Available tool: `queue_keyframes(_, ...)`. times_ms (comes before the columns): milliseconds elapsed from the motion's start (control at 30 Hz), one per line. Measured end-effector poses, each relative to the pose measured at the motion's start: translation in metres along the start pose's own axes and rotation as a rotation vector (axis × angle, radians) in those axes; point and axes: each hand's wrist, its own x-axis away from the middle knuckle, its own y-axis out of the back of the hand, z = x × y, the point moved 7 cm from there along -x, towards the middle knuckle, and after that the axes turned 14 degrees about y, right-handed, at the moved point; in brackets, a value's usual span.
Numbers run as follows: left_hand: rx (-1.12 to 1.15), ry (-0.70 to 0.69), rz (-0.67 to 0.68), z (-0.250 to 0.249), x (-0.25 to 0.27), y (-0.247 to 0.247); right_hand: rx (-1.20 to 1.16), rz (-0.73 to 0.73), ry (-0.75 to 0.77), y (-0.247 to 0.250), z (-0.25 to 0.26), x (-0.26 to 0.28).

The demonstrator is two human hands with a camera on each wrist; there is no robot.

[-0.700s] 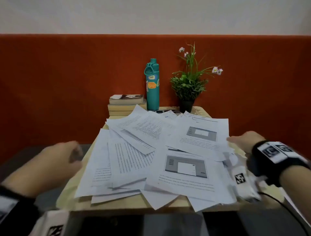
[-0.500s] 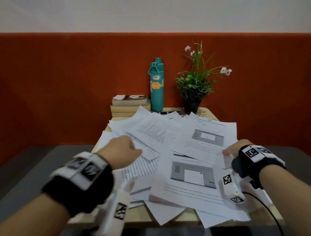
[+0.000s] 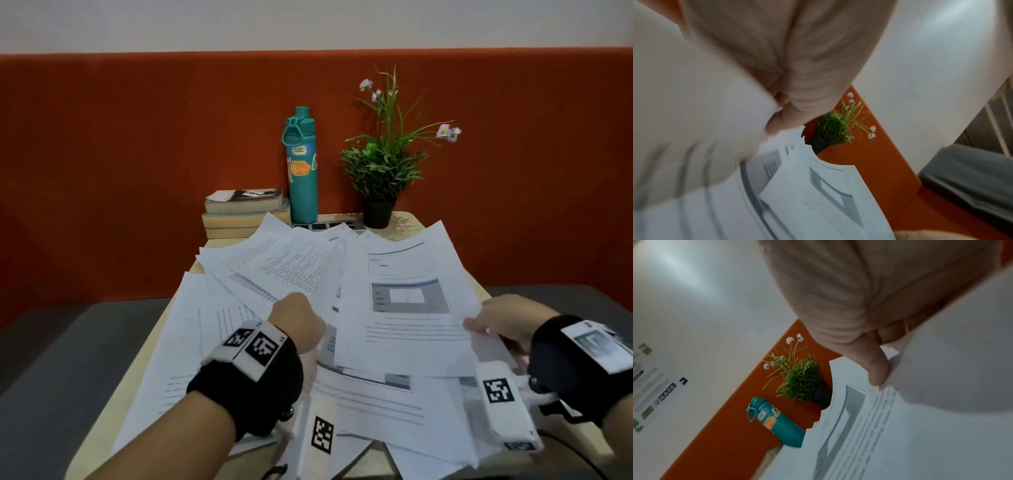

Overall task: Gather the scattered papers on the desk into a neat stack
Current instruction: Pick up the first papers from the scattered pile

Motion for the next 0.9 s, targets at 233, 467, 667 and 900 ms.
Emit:
queue_keyframes(233, 0.396, -0.027, 0.126, 0.001, 0.001, -0.014, -0.174, 0.139, 0.021, -0.029, 0.004, 0.011)
queue_keyframes(467, 0.732, -0.161, 0.284, -0.004, 0.013, -0.004, -0.929, 0.034, 0.067, -0.022, 0.011, 0.021)
queue_keyframes(667, 0.563, 0.189, -0.077, 0.016, -0.028, 0.013, -0.887, -0.023, 0.071, -0.032, 0.006, 0.018)
queue_keyframes(900, 0.070, 0.365, -0.135, 0.027, -0.048, 0.015, -0.895, -0.018, 0.021, -0.035, -0.002, 0.013)
